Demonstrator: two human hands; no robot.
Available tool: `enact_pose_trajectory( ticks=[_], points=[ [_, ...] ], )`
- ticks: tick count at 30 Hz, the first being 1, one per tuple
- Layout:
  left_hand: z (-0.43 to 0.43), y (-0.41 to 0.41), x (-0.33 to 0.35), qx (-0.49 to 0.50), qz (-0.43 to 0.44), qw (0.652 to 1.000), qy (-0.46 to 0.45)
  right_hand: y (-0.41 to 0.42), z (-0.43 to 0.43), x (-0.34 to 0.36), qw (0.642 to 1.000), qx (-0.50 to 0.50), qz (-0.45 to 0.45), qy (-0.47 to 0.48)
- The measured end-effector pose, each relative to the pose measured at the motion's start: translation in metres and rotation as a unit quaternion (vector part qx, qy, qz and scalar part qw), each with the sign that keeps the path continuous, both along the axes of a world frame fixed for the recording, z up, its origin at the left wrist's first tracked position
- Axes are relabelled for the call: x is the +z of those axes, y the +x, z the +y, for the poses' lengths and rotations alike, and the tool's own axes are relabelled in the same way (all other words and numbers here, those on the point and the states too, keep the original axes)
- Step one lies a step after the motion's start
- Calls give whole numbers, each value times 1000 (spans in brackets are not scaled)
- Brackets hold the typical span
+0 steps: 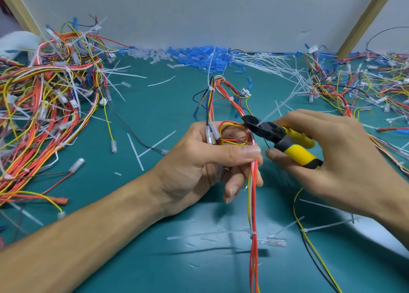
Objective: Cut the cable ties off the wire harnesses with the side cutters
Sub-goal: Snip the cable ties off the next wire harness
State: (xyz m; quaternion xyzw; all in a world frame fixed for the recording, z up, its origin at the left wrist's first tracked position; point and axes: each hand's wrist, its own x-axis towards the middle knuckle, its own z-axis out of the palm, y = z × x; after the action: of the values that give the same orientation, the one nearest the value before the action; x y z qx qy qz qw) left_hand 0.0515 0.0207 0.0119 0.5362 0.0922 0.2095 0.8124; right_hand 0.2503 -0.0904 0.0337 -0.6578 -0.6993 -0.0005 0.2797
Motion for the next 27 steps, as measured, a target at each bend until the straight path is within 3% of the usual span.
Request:
enact_pose_trajectory(
  ticks=[4, 15, 27],
  points=[
    [0, 0, 0, -3, -1, 1000, 4, 5, -2, 1, 1000, -19, 4, 6],
    [0, 0, -1, -1, -7, 1000, 1, 5, 0, 2, 995, -30, -96, 26],
    [0, 0, 0, -8, -11, 1000, -6, 9, 2, 0, 997, -11, -69, 8]
  ],
)
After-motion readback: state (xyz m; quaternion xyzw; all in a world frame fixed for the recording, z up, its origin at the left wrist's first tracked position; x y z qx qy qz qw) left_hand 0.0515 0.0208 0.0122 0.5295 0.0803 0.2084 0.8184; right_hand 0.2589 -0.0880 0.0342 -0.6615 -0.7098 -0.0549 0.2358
